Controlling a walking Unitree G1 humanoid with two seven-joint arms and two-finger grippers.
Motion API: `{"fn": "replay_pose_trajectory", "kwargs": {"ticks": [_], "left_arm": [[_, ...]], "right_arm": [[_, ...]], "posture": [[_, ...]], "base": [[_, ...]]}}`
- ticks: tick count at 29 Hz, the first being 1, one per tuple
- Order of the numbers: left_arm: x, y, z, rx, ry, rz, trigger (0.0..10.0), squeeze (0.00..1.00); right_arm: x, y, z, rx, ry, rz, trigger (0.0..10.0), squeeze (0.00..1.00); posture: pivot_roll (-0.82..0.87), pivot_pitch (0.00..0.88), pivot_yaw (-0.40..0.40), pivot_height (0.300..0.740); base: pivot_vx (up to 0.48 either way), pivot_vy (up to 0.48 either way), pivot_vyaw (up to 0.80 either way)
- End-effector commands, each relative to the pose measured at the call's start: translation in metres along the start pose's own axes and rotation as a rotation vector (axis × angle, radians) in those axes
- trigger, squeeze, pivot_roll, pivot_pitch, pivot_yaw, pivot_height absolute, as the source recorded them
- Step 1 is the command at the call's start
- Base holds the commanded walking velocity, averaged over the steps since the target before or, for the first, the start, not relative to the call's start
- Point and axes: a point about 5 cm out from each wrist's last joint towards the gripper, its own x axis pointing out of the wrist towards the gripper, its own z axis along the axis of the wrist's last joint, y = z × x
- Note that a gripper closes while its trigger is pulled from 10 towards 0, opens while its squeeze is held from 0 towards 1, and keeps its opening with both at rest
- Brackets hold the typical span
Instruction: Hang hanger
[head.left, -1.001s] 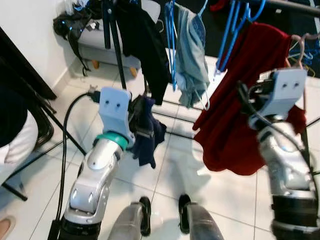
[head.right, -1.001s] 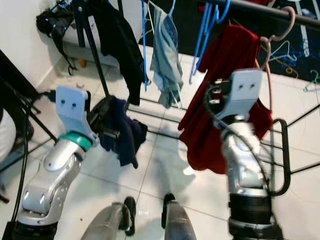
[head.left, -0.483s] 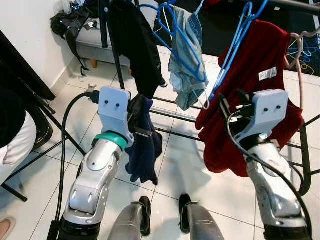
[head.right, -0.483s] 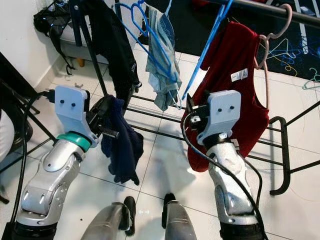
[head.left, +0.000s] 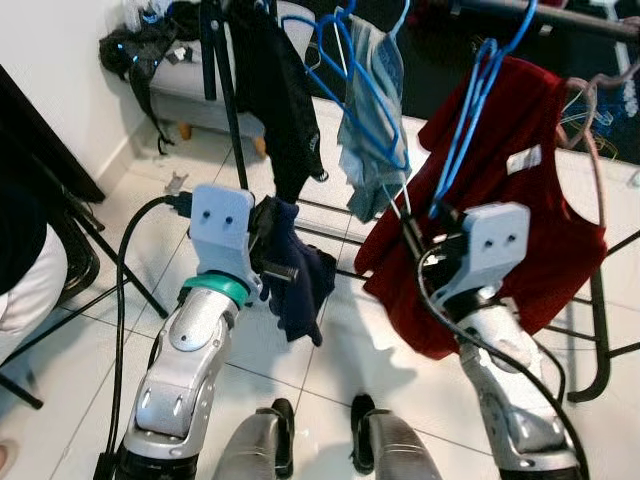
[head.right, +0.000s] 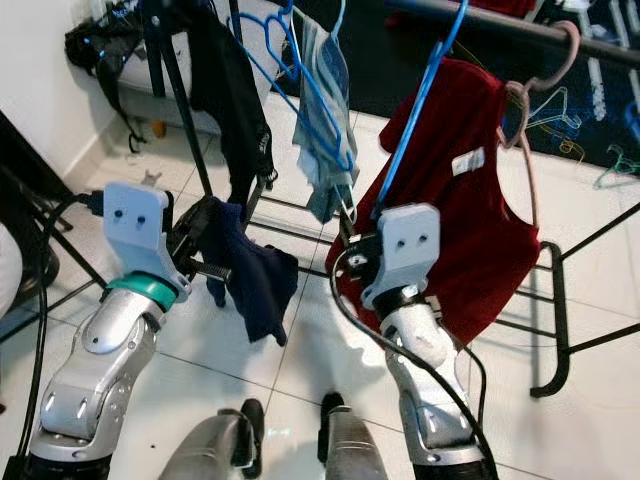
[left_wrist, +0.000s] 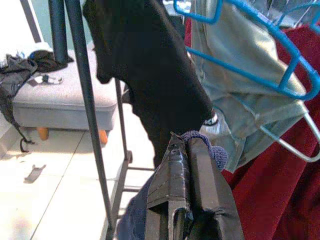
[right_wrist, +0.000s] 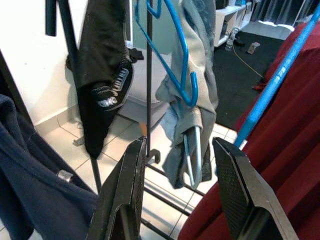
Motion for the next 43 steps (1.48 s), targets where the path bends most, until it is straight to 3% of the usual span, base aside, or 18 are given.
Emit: {"fn": "replay_pose_trajectory", "kwargs": {"ticks": [1,11,13,14,17,18,21,23,25,26,27,30,34,35,37,38,40,43], "left_arm": [[-0.001,0.001,-0.002,-0.010,-0.015,0.019,10.0,0.00],[0.010,0.003,0.011,0.004,-0.092,0.052,10.0,0.00],[0.014,0.004,0.025,0.005,-0.138,0.030,10.0,0.00],[0.015,0.003,0.041,-0.002,-0.192,-0.017,10.0,0.00],[0.015,0.003,0.041,-0.002,-0.192,-0.017,10.0,0.00],[0.015,-0.001,0.057,-0.018,-0.251,-0.068,10.0,0.00],[0.015,-0.001,0.057,-0.018,-0.251,-0.068,10.0,0.00],[0.010,-0.010,0.101,-0.180,-0.397,-0.219,10.0,0.00],[0.010,-0.010,0.101,-0.180,-0.397,-0.219,10.0,0.00],[0.007,-0.013,0.113,-0.255,-0.436,-0.289,10.0,0.00],[0.007,-0.013,0.113,-0.255,-0.436,-0.289,10.0,0.00],[-0.002,-0.021,0.125,-0.366,-0.463,-0.491,10.0,0.00],[-0.003,-0.024,0.127,-0.399,-0.465,-0.537,10.0,0.00],[-0.006,-0.026,0.129,-0.432,-0.471,-0.595,10.0,0.00],[-0.006,-0.026,0.129,-0.432,-0.471,-0.595,10.0,0.00],[-0.008,-0.027,0.132,-0.456,-0.479,-0.641,10.0,0.00],[-0.008,-0.027,0.132,-0.456,-0.479,-0.641,10.0,0.00],[-0.008,-0.025,0.137,-0.501,-0.488,-0.705,10.0,0.00]], "right_arm": [[-0.003,-0.001,-0.008,-0.002,0.025,0.007,10.0,0.00],[-0.002,-0.005,-0.016,-0.050,0.061,0.063,10.0,0.00],[-0.007,-0.003,-0.021,-0.109,0.084,0.148,10.0,0.00],[-0.015,-0.004,-0.025,-0.187,0.111,0.252,10.0,0.19],[-0.015,-0.004,-0.025,-0.187,0.111,0.252,10.0,0.19],[-0.023,-0.004,-0.029,-0.241,0.142,0.359,10.0,1.00],[-0.023,-0.004,-0.029,-0.241,0.142,0.359,10.0,1.00],[-0.027,0.000,-0.036,-0.242,0.160,0.517,10.0,1.00],[-0.027,0.000,-0.036,-0.242,0.160,0.517,10.0,1.00],[-0.025,0.003,-0.038,-0.211,0.163,0.562,10.0,1.00],[-0.025,0.003,-0.038,-0.211,0.163,0.562,10.0,1.00],[-0.011,0.013,-0.039,-0.165,0.153,0.605,10.0,1.00],[-0.004,0.015,-0.039,-0.171,0.139,0.604,10.0,1.00],[0.008,0.016,-0.036,-0.202,0.097,0.569,10.0,1.00],[0.008,0.016,-0.036,-0.202,0.097,0.569,10.0,1.00],[0.022,0.015,-0.031,-0.247,0.048,0.518,10.0,1.00],[0.022,0.015,-0.031,-0.247,0.048,0.518,10.0,1.00],[0.051,0.016,-0.018,-0.291,-0.048,0.413,10.0,1.00]], "posture": [[-0.08,0.070,-0.003,0.740],[-0.08,0.063,-0.012,0.740],[-0.09,0.068,-0.006,0.740],[-0.09,0.078,0.001,0.740],[-0.09,0.078,0.001,0.740],[-0.09,0.085,0.008,0.740],[-0.09,0.085,0.008,0.740],[-0.07,0.104,0.016,0.740],[-0.07,0.104,0.016,0.740],[-0.07,0.104,0.016,0.740],[-0.07,0.104,0.016,0.740],[-0.06,0.114,0.021,0.740],[-0.06,0.114,0.021,0.740],[-0.06,0.118,0.022,0.740],[-0.06,0.118,0.022,0.740],[-0.05,0.118,0.022,0.740],[-0.05,0.118,0.022,0.740],[-0.03,0.119,0.027,0.740]], "base": [[0.000,0.000,0.00],[0.000,0.000,0.00],[0.000,0.000,0.00],[0.000,0.000,0.00],[0.000,0.000,0.00],[0.000,0.000,0.00],[0.000,0.000,0.00],[0.000,0.000,0.00],[0.000,0.000,0.00],[0.000,0.000,0.00],[0.000,0.000,0.00],[0.000,0.000,0.00],[0.000,0.000,0.00],[0.000,0.000,0.00],[0.000,0.000,0.00],[0.000,0.000,0.00],[0.000,0.000,0.00],[0.000,0.000,0.00]]}}
